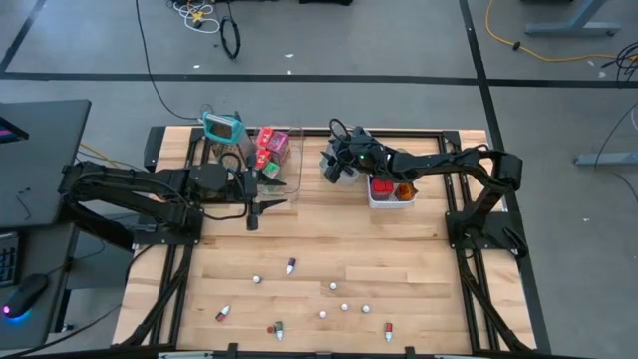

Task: Pick & Place Kitchen Items
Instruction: Put the bottom small purple food coloring bottle into the gray bin

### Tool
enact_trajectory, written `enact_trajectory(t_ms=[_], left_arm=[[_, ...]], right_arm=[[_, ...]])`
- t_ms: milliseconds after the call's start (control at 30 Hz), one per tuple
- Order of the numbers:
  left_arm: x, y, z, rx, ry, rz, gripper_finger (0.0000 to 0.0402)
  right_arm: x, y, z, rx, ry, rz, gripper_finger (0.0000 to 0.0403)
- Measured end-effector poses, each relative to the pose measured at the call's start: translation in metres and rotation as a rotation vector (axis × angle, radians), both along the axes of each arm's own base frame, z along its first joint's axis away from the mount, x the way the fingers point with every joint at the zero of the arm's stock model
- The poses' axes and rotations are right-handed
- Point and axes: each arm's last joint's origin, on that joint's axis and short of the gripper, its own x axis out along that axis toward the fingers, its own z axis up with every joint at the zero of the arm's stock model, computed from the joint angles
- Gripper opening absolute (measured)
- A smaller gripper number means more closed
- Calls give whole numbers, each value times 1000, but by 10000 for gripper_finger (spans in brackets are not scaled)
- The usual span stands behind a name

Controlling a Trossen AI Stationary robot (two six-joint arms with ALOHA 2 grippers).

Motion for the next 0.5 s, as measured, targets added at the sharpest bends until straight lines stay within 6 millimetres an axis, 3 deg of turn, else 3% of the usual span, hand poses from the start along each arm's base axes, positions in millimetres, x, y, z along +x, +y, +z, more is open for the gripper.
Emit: enact_trajectory(t_ms=[300,500], left_arm=[[0,0,0,-1,0,0,194],[0,0,0,-19,-3,4,194]], right_arm=[[0,0,0,4,-5,-2,215],[1,0,1,114,-95,-40,215]])
